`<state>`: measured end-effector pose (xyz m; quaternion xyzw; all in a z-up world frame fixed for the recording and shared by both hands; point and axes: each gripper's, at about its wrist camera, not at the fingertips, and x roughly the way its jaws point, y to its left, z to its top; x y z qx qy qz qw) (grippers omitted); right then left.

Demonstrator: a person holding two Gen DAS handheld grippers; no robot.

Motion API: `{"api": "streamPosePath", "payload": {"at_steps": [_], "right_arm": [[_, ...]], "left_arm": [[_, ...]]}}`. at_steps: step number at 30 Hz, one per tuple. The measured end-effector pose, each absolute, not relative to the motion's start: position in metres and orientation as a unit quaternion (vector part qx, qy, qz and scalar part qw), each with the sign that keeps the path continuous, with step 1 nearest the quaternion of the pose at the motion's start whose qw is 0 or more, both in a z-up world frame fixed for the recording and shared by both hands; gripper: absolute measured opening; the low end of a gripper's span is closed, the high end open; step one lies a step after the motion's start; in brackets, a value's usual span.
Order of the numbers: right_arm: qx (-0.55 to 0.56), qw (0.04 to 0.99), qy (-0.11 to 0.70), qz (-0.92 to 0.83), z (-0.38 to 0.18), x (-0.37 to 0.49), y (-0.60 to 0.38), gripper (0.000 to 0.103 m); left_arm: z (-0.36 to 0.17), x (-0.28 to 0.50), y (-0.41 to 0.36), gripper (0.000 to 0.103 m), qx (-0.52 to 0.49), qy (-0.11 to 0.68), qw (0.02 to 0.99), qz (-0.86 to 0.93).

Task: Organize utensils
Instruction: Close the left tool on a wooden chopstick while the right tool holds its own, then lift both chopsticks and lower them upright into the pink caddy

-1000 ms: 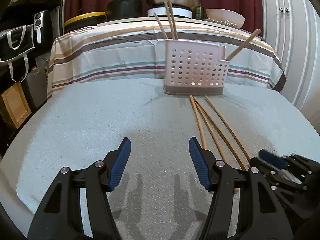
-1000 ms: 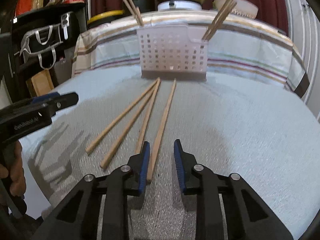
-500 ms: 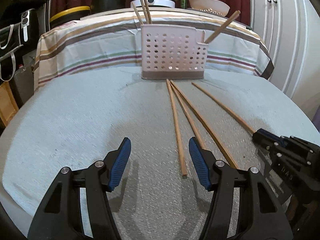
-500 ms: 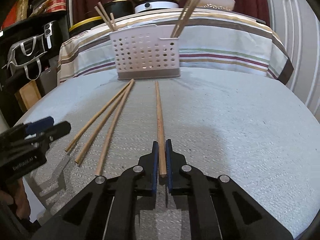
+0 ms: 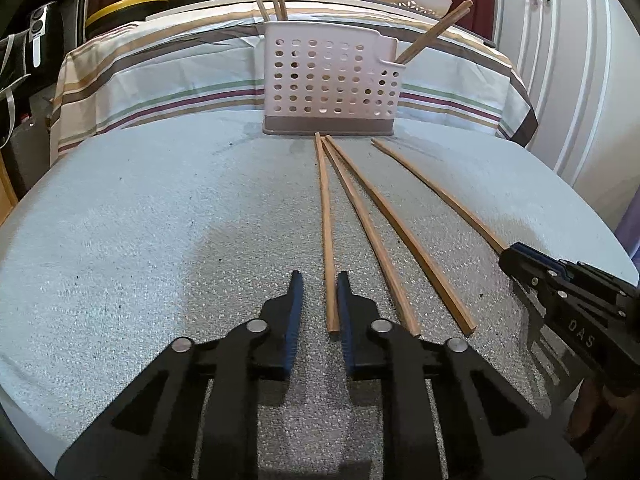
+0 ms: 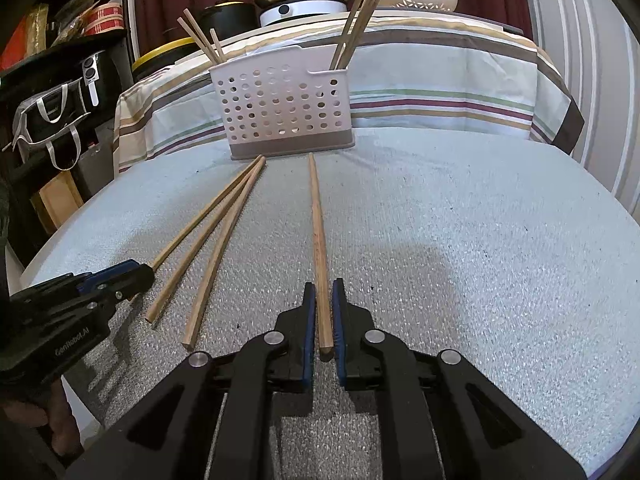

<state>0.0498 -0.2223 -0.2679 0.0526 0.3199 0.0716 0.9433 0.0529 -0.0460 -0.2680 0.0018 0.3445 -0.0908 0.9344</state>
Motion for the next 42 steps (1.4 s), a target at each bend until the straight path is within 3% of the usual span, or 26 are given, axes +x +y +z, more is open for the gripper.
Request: {"api": "streamPosePath", "payload": {"at_steps": [7,10,12,17,42], "right_arm": [[0.052,0.944,0.316,0.076,-0.269,0.046,-0.221,0.019],[0.054,0.945,0.315,0.075,-0.269,0.045,-0.221,0.015],[0.058,0.944,0.316,0.076,-0.27,0.045,-0.223,0.008],[0.056,0.946,0.308,0.079,-0.265,0.043,-0.222,0.007],[0.021,0.978,0.191,0.079,-0.191,0.018,-0.219,0.007]], "left_arm": [[-0.268,0.052,-0.047,0.014,0.004,0.343,0.935,-0.09],[-0.268,0.051,-0.047,0.013,0.003,0.343,0.935,-0.094],[-0.268,0.05,-0.047,0.006,0.003,0.343,0.934,-0.095],[-0.264,0.047,-0.047,0.006,0.003,0.333,0.939,-0.092],[-0.179,0.015,-0.033,0.006,0.032,0.188,0.98,-0.062]]}}
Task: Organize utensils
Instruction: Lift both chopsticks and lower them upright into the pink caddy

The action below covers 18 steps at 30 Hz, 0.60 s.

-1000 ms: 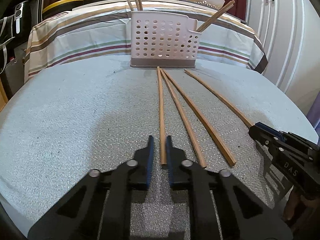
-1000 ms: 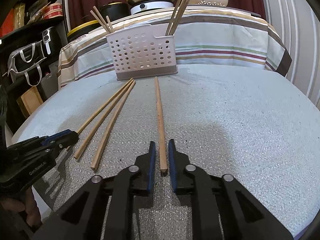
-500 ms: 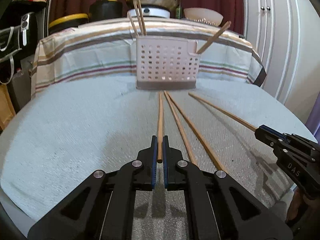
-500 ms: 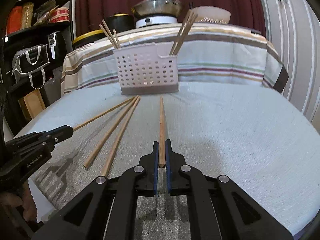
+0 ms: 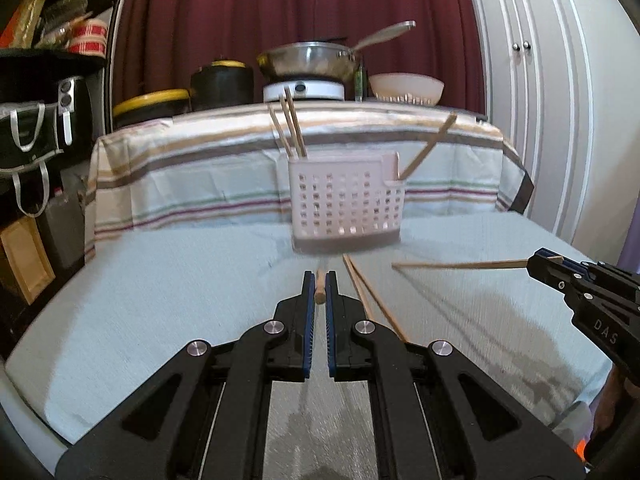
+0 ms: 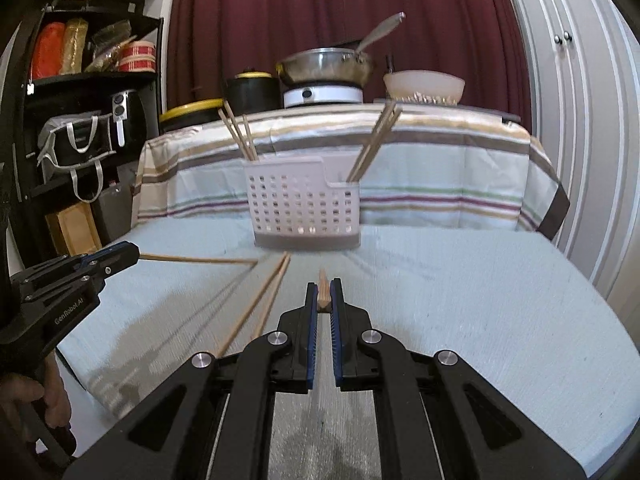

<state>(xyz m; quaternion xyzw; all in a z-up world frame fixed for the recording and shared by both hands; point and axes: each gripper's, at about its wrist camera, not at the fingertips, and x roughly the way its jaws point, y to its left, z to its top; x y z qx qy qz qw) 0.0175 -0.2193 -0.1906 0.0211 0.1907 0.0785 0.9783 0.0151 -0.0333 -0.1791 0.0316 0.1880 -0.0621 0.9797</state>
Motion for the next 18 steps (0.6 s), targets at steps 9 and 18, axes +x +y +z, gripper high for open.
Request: {"api": "streamPosePath", "payload": {"at_steps": [9,18], "right_arm": [[0.022,0.983,0.163,0.084,-0.158,0.022,-0.223,0.007],[0.02,0.981,0.164,0.097,-0.138,0.05,-0.22,0.007]], "left_arm": [[-0.141,0.019,-0.019,0.006,0.021,0.174,0.983,-0.061],[-0.12,0.05,-0.014,0.006,0.029,0.181,0.982,-0.055]]}}
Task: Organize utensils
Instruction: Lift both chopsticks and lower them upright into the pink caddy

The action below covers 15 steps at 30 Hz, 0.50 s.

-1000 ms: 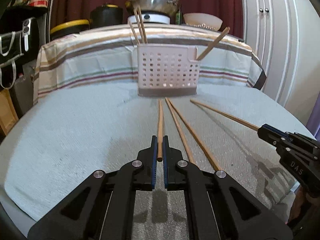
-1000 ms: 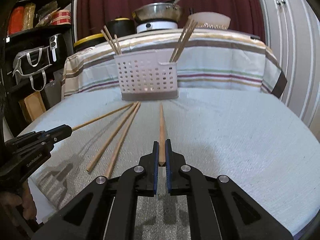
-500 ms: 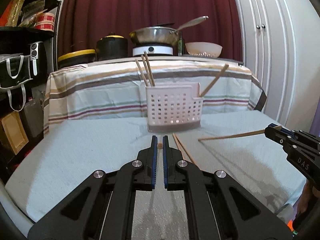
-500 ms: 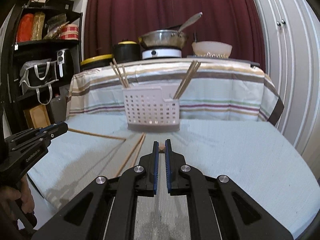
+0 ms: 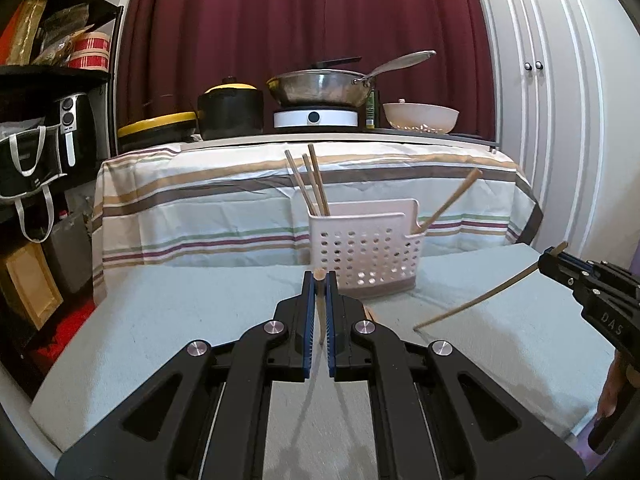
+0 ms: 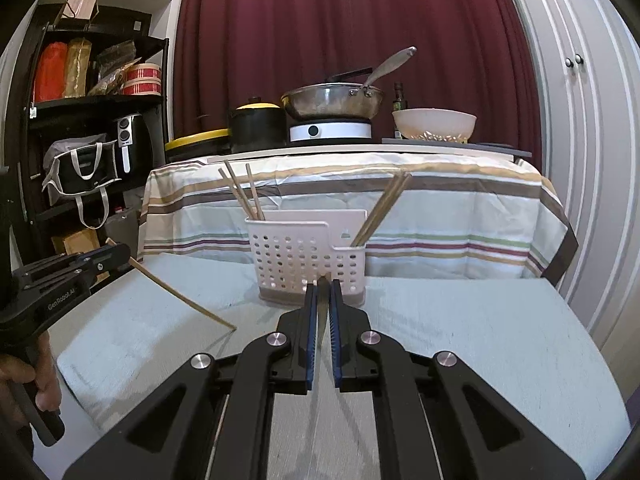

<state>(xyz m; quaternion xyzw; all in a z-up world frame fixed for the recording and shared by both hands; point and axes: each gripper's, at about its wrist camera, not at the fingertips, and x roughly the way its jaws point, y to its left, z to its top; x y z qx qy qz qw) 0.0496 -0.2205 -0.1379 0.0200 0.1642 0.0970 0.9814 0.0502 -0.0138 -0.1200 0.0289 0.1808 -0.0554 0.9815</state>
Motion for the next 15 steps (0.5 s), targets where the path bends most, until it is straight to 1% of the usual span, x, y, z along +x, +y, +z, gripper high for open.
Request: {"api": "streamPosePath", "payload": {"at_steps": [15], "right_arm": [[0.022,0.983,0.146,0.11,-0.115,0.093,-0.214,0.007]], "left_arm": [[-0.1,0.092,-0.009,0.006,0.019,0.169,0.984,-0.059]]}}
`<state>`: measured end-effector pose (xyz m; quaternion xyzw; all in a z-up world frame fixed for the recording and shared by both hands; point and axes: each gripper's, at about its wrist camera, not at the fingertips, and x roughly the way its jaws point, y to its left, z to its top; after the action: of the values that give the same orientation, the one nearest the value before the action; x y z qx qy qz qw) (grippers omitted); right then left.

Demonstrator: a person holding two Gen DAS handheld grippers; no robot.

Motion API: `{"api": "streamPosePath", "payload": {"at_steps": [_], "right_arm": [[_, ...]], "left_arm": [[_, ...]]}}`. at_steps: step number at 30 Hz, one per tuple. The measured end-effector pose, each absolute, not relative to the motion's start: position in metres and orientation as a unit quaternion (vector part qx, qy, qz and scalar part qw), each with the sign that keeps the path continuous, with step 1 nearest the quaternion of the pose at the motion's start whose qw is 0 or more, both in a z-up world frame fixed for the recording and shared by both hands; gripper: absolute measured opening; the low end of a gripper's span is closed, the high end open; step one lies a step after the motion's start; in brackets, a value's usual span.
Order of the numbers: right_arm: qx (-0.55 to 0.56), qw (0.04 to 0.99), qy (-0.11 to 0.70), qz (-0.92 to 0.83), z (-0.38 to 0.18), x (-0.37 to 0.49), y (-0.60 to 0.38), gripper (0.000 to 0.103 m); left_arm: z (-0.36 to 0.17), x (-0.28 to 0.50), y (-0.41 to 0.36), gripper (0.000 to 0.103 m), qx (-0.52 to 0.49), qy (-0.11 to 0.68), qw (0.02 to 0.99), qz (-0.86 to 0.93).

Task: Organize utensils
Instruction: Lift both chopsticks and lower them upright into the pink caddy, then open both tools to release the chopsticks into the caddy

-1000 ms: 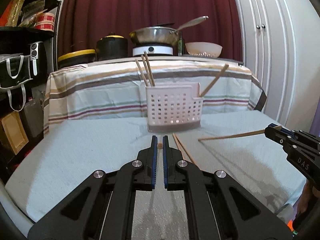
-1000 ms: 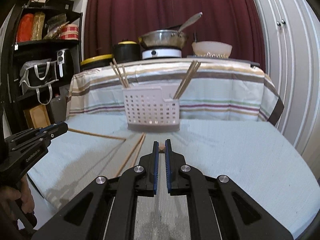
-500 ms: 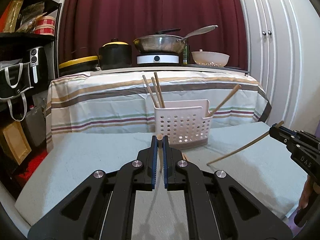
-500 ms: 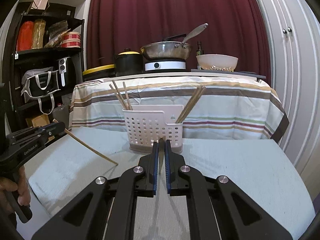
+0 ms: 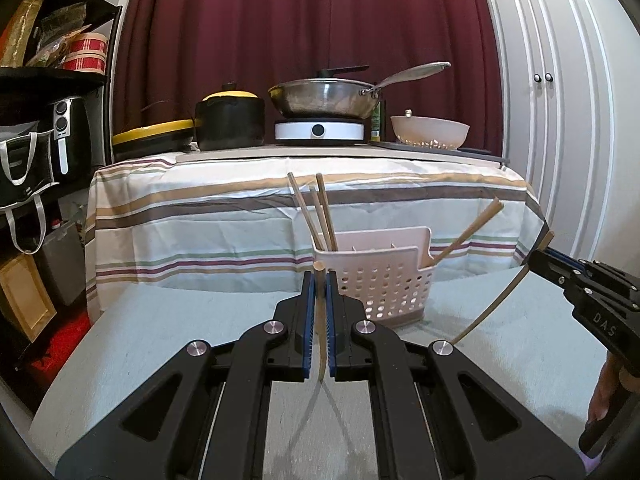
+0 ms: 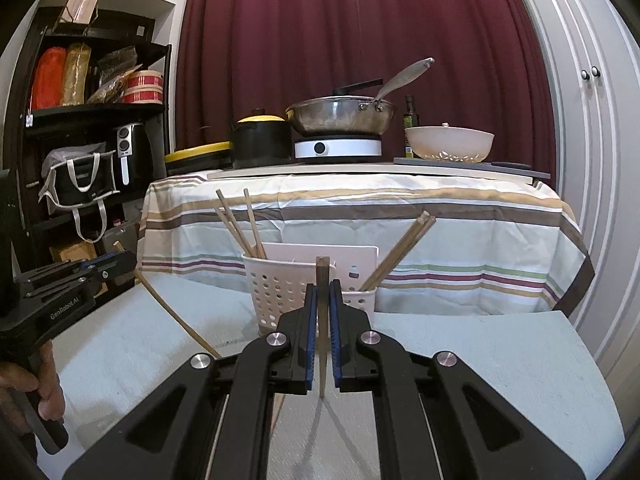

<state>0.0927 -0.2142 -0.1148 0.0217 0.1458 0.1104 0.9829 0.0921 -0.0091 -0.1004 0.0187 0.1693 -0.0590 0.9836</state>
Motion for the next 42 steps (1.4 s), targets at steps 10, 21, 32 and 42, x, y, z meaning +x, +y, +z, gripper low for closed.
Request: {"api": "streamPosePath", "payload": {"at_steps": [10,21,32,42], "right_arm": [[0.051,0.983,0.121,0.125,-0.083,0.099,-0.229,0.007],[0.046,0.99,0.036,0.127,-0.016,0.12,-0.241,0.007],[0.041,0.992,0.022,0.119,0.003,0.177,-0.241,0.007],[0.041,0.991,0.065,0.11,-0.03,0.216,-0.24,0.007]], "left_arm": [[-0.061,0.105,-0.015,0.006,0.007,0.149,0.984,-0.097],[0.019,0.138,-0.039,0.006,0.02,0.068,0.989,-0.13],[0.056,0.196,-0.059,0.006,0.017,0.026,0.992,-0.125],[0.026,0.242,-0.064,0.006,0.018,0.043,0.993,-0.108]]}}
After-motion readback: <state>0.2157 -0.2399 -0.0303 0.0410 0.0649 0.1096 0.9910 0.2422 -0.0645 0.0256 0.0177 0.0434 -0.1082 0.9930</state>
